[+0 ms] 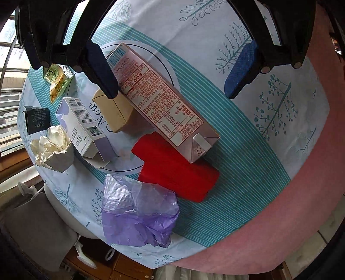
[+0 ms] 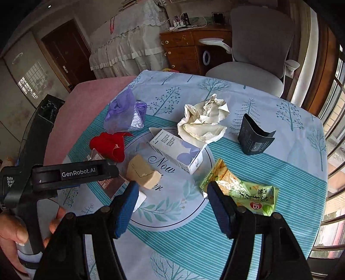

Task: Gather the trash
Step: 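Grasp the pink milk carton with the left gripper while the right gripper grasps the beige box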

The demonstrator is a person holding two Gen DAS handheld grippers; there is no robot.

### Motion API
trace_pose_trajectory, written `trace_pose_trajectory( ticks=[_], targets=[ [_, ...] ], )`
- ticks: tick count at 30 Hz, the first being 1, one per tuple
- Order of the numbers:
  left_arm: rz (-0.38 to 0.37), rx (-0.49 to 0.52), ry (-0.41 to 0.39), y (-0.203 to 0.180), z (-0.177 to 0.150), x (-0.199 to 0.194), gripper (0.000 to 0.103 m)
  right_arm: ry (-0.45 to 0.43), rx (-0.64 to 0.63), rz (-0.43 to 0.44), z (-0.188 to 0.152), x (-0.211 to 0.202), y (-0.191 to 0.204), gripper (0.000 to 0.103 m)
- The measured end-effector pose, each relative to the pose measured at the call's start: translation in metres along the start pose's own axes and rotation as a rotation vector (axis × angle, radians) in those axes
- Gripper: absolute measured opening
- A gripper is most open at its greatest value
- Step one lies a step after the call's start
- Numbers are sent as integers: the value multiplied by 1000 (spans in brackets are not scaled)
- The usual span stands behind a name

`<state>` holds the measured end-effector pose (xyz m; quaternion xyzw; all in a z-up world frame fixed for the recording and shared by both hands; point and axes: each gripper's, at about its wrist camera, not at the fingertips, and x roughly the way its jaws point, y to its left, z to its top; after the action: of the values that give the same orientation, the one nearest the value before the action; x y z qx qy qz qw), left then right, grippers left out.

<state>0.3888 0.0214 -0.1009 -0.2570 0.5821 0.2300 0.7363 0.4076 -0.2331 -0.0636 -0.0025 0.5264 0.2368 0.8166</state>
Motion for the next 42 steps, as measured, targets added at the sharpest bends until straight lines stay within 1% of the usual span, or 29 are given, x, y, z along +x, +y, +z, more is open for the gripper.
trace_pose_trajectory(
  ticks=[2, 4, 6, 8, 10, 12, 14, 18, 20, 21, 22, 23, 24, 25, 26, 27, 30, 33, 38, 42],
  targets=[
    [-2, -13, -9, -2, 2, 4, 98, 13, -3, 17, 3, 10, -1, 66],
    [-3, -2, -10, -5, 2, 6, 98, 31, 1, 33, 4, 19, -2, 66],
    [-20, 17, -13, -5, 1, 6, 94, 45, 8, 44, 3, 27, -2, 66],
    [-55, 26, -11, -3, 3, 6, 86, 61, 16, 55, 0, 35, -2, 66],
    [-51, 32, -10, -1, 1, 4, 86, 75, 25, 67, -4, 40, -1, 66],
    [-36, 35, 17, 3, 2, 6, 86, 84, 24, 74, -7, 43, 2, 66],
    [-51, 17, 48, 8, 4, 11, 86, 93, 20, 75, -10, 45, 5, 66],
    [-61, -31, 78, 14, 5, 19, 86, 107, 20, 76, -14, 48, 6, 66],
    [-46, -29, 104, 15, 2, 22, 86, 109, 32, 79, -13, 49, 6, 66],
    [-46, -23, 117, 17, 0, 23, 84, 109, 42, 84, -12, 49, 6, 66],
    [-50, -17, 122, 18, -2, 24, 75, 109, 50, 90, -11, 50, 6, 66],
    [-58, -9, 128, 18, -5, 24, 61, 110, 55, 93, -10, 51, 7, 66],
    [-65, 1, 137, 19, -7, 25, 53, 112, 58, 95, -10, 53, 9, 66],
    [-66, 10, 134, 20, -11, 25, 48, 116, 61, 97, -8, 55, 12, 66],
    [-65, 19, 121, 22, -13, 23, 40, 120, 65, 100, -8, 57, 14, 66],
    [-61, 35, 106, 24, -16, 21, 37, 124, 70, 103, -6, 61, 18, 66],
    [-40, 86, 61, 30, -19, 13, 36, 128, 98, 99, -5, 70, 27, 66],
    [-17, 97, 22, 38, -17, 3, 36, 133, 159, 77, -6, 82, 33, 66],
    [-5, 60, -22, 58, -10, -9, 36, 65, 215, 2, -9, 88, 52, 71],
    [-5, 36, -29, 77, -6, -13, 36, 0, 212, -67, -12, 93, 69, 79]
  ],
)
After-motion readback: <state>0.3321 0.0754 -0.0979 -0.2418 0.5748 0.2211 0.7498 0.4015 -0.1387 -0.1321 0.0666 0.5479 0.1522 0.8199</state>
